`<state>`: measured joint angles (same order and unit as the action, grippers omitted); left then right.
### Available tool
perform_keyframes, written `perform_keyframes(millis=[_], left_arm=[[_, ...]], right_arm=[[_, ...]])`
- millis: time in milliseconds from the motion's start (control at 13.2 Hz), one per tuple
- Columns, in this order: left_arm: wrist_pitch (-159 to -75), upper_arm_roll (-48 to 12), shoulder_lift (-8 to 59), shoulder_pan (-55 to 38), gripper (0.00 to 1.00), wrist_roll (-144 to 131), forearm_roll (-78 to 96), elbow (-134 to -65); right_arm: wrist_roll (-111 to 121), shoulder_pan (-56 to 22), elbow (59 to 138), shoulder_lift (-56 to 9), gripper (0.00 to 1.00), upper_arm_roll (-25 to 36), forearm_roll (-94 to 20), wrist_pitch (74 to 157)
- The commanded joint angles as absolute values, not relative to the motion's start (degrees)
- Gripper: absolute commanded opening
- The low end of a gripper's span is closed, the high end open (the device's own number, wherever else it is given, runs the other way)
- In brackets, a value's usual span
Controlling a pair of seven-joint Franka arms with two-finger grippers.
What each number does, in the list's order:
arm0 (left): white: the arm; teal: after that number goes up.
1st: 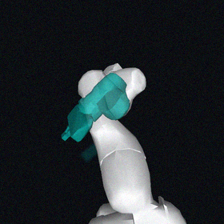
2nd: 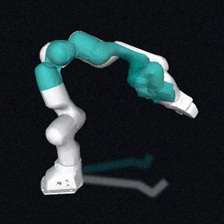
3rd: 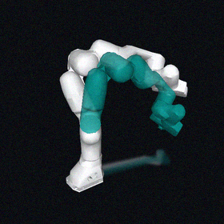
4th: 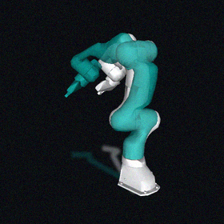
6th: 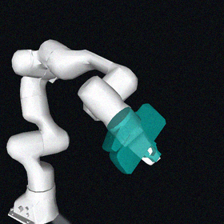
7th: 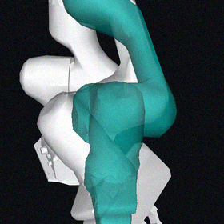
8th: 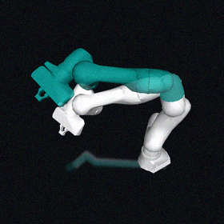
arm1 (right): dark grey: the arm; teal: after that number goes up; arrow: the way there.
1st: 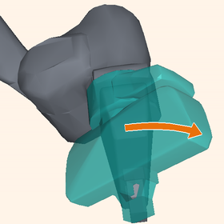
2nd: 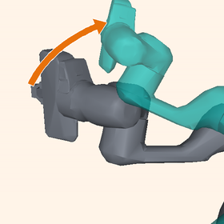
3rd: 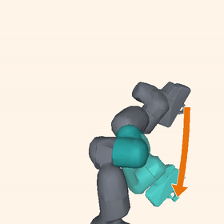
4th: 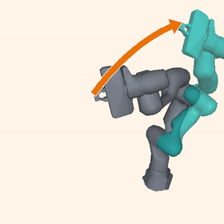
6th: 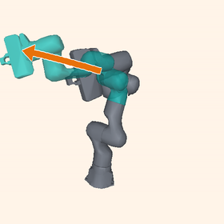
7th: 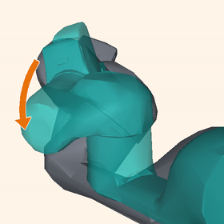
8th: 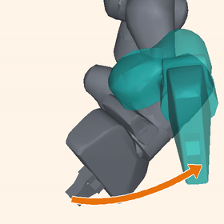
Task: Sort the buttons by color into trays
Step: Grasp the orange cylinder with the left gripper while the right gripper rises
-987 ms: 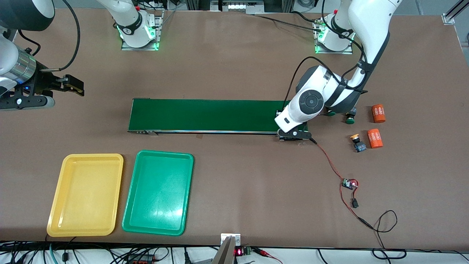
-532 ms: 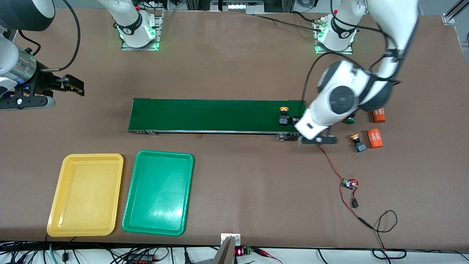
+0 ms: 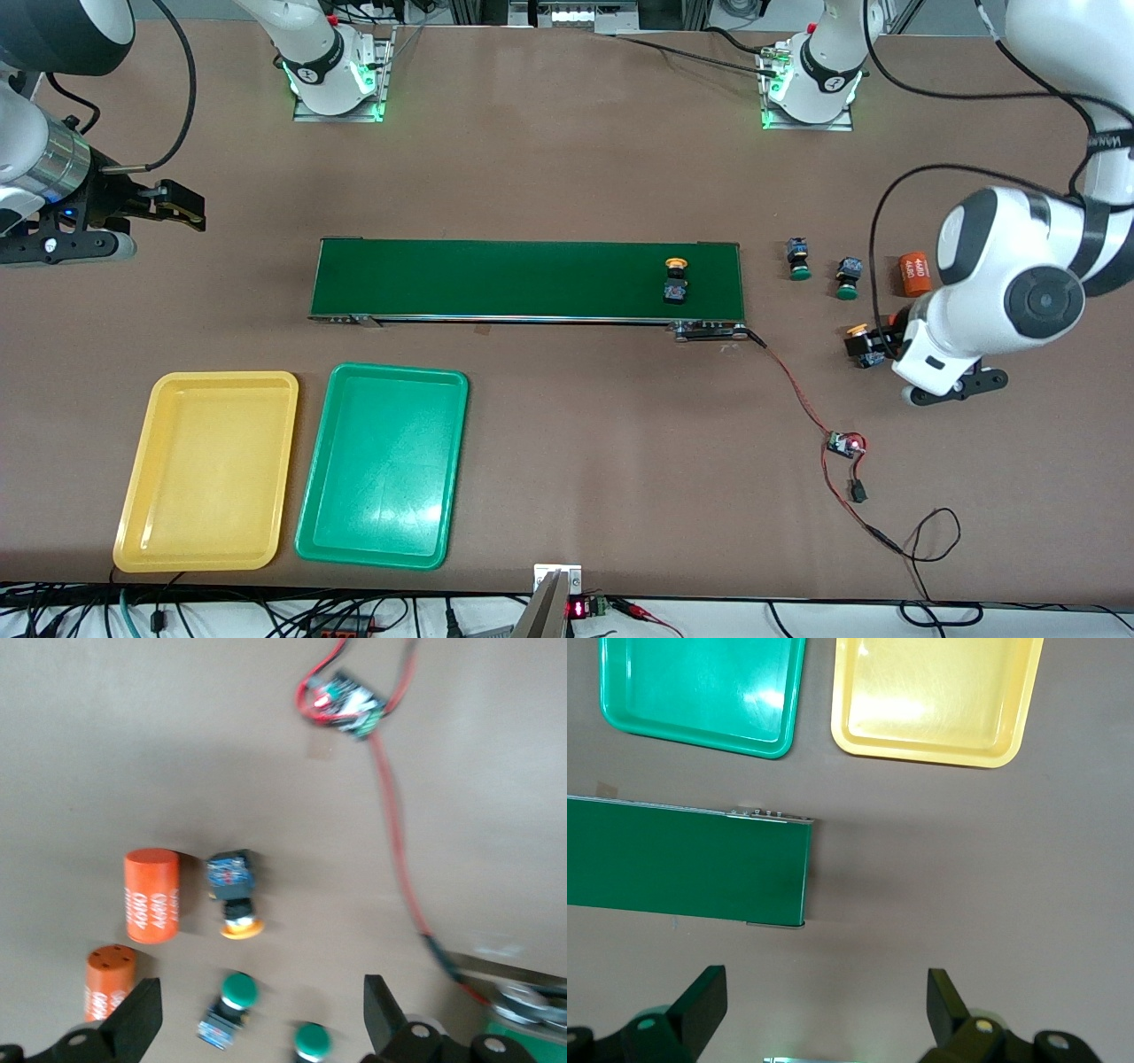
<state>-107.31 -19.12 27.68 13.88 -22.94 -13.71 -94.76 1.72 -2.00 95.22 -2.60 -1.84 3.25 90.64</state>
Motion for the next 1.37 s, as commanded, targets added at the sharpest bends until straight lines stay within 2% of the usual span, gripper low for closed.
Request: perform_keyframes(millis=[0,152,304,607,835,987,1063,1139,1291], left_arm=[[-106.52,-19.86,31.89,19.13,1.00,-15.86,-17.22,-93.51],[-107.31,-19.86,34.35,22.92,1.00,-7.68,-17.58,-93.78],[-112.38,-19.78,34.89,24.87,1.00,-6.16,-17.67,-97.44],[-119.77,-20.21,34.72,29.44,1.00,-5.27,-20.21,-103.43],[-124.97,-20.21,34.72,29.53,1.00,-5.97,-20.13,-107.30],[-127.26,-20.21,34.80,29.71,0.94,-5.98,-20.13,-109.07],[-127.09,-20.21,34.63,29.71,0.85,-5.89,-20.13,-109.25],[-126.65,-20.21,34.37,29.71,0.62,-5.37,-20.13,-109.34],[-125.60,-20.13,33.84,29.62,0.35,-5.19,-20.21,-108.73]], right_arm=[[1.14,-2.29,95.45,-2.55,1.00,-1.85,3.78,90.18],[1.14,-2.29,95.45,-2.55,1.00,-1.85,3.52,90.18],[1.06,-2.46,95.80,-2.29,1.00,-1.85,3.17,90.18],[0.97,-3.78,101.85,0.08,1.00,-3.42,3.08,93.85],[-2.09,-3.52,112.89,6.56,1.00,-4.83,1.33,101.75],[-2.72,-3.34,121.25,11.93,1.00,-5.88,0.70,107.38],[-4.12,-2.99,123.29,13.26,1.00,-7.54,0.62,108.88],[-8.13,-2.90,123.66,13.36,1.00,-9.73,0.62,109.16],[-14.47,-2.55,123.92,13.27,1.00,-14.92,0.62,110.21]])
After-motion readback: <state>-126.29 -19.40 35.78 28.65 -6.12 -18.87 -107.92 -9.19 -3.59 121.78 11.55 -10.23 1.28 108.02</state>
